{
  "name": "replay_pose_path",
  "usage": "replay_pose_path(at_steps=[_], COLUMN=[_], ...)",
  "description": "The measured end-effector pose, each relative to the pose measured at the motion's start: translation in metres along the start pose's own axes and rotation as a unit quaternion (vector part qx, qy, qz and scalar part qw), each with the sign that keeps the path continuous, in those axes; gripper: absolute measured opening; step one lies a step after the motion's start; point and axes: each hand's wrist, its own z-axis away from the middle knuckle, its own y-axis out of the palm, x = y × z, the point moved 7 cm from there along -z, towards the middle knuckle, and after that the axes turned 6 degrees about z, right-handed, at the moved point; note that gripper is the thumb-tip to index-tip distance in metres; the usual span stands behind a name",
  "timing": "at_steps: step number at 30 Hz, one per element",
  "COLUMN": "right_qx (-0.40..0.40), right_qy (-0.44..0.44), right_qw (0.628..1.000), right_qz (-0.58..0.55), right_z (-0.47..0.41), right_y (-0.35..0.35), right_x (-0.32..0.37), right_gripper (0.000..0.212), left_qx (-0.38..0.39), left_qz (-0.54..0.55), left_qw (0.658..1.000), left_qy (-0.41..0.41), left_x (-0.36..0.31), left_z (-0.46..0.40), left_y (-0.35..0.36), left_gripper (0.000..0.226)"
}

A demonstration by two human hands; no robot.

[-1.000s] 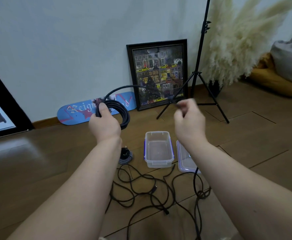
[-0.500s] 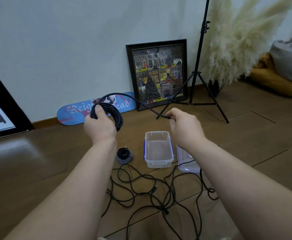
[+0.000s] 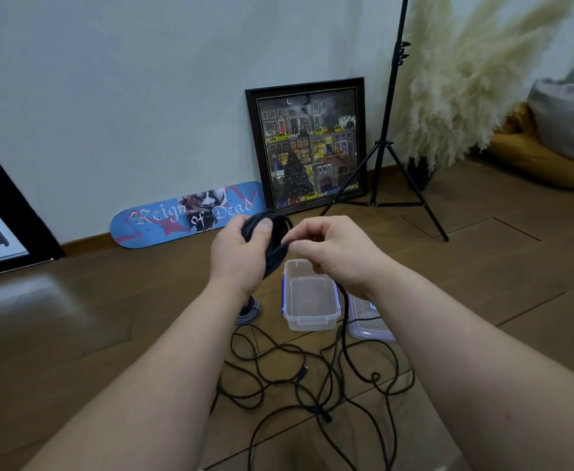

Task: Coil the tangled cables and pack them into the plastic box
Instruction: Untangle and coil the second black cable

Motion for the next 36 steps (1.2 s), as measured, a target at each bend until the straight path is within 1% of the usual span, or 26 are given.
replay_pose_path(at_steps=[3,7,10,12,15,19,21,23,24,25,28,29,32,34,36], right_qx=[-0.052,-0.130,-0.181,-0.199,-0.214,-0.226,-0.239,-0.264,-0.262,-0.234,-0.093,-0.070,-0.044,-0.009,0.002], right_qy=[-0.020,-0.042,-0.044,-0.043,-0.027,-0.006,-0.003,-0.017,-0.032,-0.046,-0.062,-0.061,-0.061,-0.059,-0.061], right_qw=[0.998,0.990,0.983,0.979,0.976,0.974,0.971,0.960,0.955,0.953,0.955,0.956,0.966,0.962,0.951], right_qz=[-0.033,-0.018,-0.004,0.013,0.022,-0.002,0.009,0.088,0.137,0.185,0.274,0.279,0.247,0.266,0.302], right_z=[-0.001,-0.004,-0.005,-0.004,-0.004,-0.004,-0.005,-0.004,-0.004,-0.004,-0.004,-0.003,-0.002,-0.003,-0.003], right_y=[-0.007,-0.015,-0.020,-0.022,-0.023,-0.022,-0.023,-0.026,-0.024,-0.018,0.009,0.012,0.008,0.010,0.015], right_x=[-0.004,-0.008,-0.011,-0.013,-0.018,-0.021,-0.021,-0.017,-0.014,-0.010,-0.013,-0.013,-0.013,-0.012,-0.012], right_gripper=[0.013,0.010,0.010,0.011,0.010,0.011,0.012,0.010,0.013,0.024,0.066,0.077,0.105,0.116,0.119], left_qx=[0.051,0.052,0.067,0.080,0.098,0.084,0.084,0.076,0.066,0.050,-0.007,-0.013,-0.018,-0.019,-0.012], left_qz=[0.063,0.122,0.152,0.167,0.162,0.161,0.169,0.172,0.179,0.193,0.240,0.239,0.234,0.232,0.235], left_qw=[0.997,0.990,0.984,0.980,0.980,0.982,0.981,0.981,0.980,0.978,0.966,0.965,0.966,0.966,0.965], left_qy=[-0.011,-0.050,-0.063,-0.068,-0.069,-0.057,-0.051,-0.048,-0.052,-0.061,-0.100,-0.107,-0.106,-0.111,-0.114], left_x=[-0.002,0.004,0.003,0.001,0.002,0.000,0.001,0.000,0.000,0.000,0.003,0.004,0.008,0.011,0.013], left_z=[0.006,0.005,0.007,0.010,0.010,0.009,0.008,0.007,0.007,0.006,0.003,0.002,0.001,0.001,0.001], left_y=[0.016,0.022,0.030,0.035,0.039,0.037,0.037,0.036,0.035,0.033,0.023,0.021,0.016,0.013,0.014], left_gripper=[0.020,0.035,0.035,0.035,0.041,0.049,0.042,0.032,0.030,0.030,0.025,0.024,0.022,0.022,0.022])
